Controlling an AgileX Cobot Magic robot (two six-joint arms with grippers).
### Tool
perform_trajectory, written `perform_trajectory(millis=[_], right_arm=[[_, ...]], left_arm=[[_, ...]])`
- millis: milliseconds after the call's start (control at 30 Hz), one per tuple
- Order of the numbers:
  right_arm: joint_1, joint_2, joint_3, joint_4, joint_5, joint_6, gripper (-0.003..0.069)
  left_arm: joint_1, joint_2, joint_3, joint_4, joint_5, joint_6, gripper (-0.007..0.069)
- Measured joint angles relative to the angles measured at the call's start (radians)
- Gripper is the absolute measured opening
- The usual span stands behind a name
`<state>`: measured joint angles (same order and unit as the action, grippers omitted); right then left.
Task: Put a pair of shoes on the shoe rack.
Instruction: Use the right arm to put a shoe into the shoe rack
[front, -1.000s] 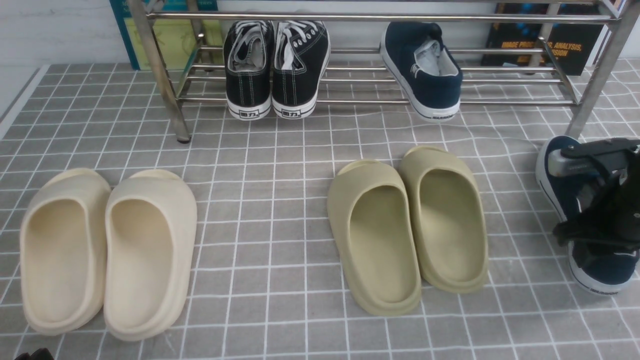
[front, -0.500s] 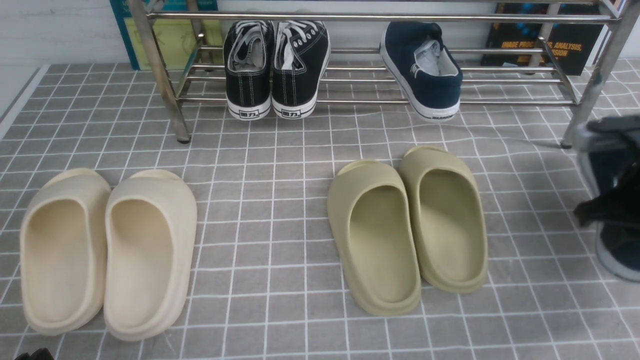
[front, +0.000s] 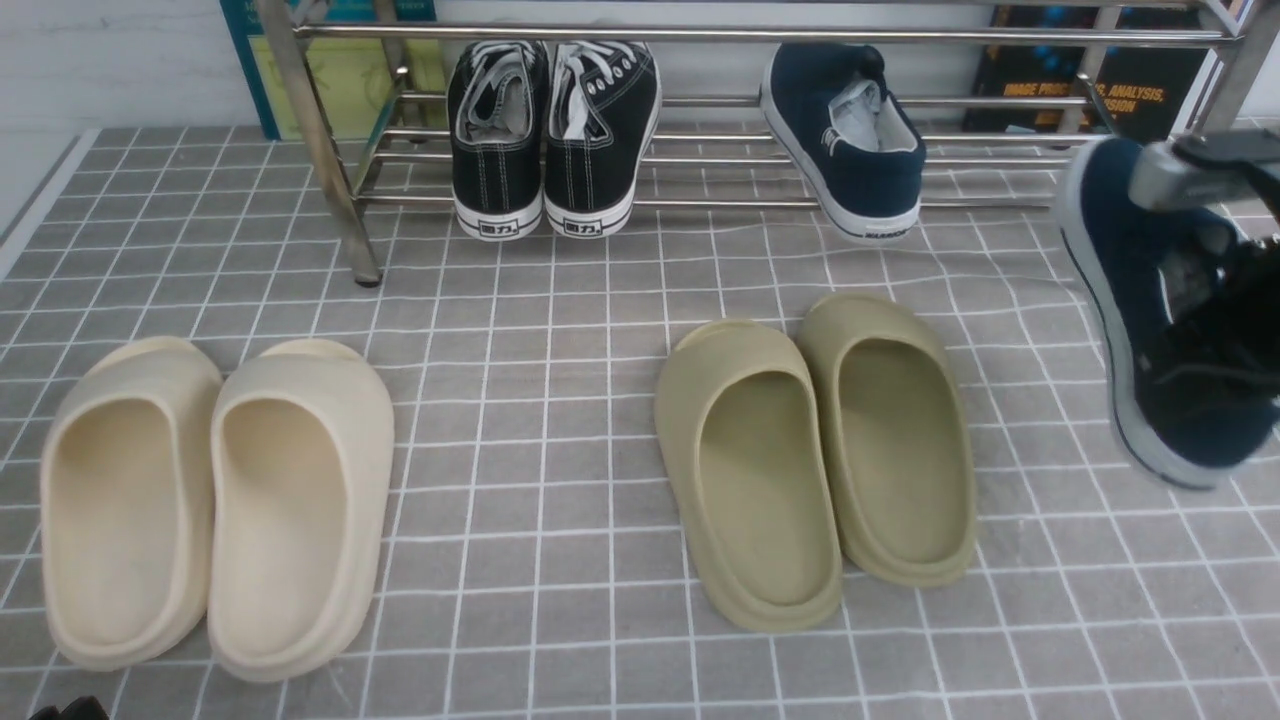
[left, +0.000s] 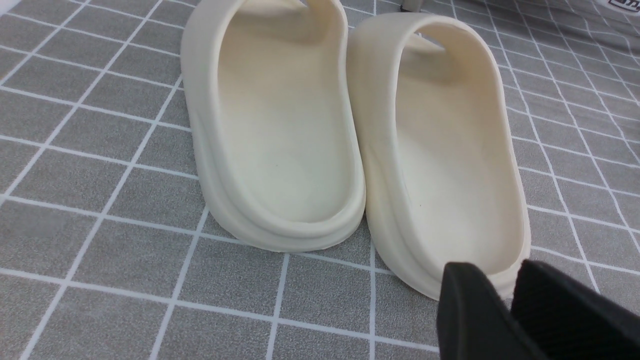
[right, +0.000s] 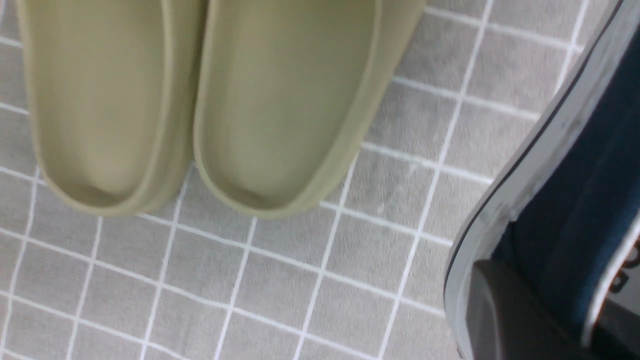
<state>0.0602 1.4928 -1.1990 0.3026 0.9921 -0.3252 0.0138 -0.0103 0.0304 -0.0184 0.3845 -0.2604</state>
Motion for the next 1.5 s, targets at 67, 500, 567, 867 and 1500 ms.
perform_trajectory(millis=[67,500,567,867,1500], right_arm=[[0.000,0.039,-0.051,0.005,0.007,-0.013,0.0038],[0.000,0.382,-0.437,-0.047,0.102,-0.021,0.0038],[0.000,0.423,-0.488,-0.047,0.110,-0.026,0.0038],[0.000,0.683,-0.889,-0.048,0.203,-0.044,0.0038],[0.000,0.891,-1.202,-0.001,0.273,-0.273,0.0038]], left_arm=[[0.000,0.000,0.000,0.000,0.000,0.000,0.0154],[0.000,0.000,0.000,0.000,0.000,0.000,0.0165],[0.000,0.000,0.000,0.000,0.000,0.000,0.0166],[0.000,0.000,0.000,0.000,0.000,0.000,0.0168],[0.000,0.000,0.000,0.000,0.000,0.000,0.0182]])
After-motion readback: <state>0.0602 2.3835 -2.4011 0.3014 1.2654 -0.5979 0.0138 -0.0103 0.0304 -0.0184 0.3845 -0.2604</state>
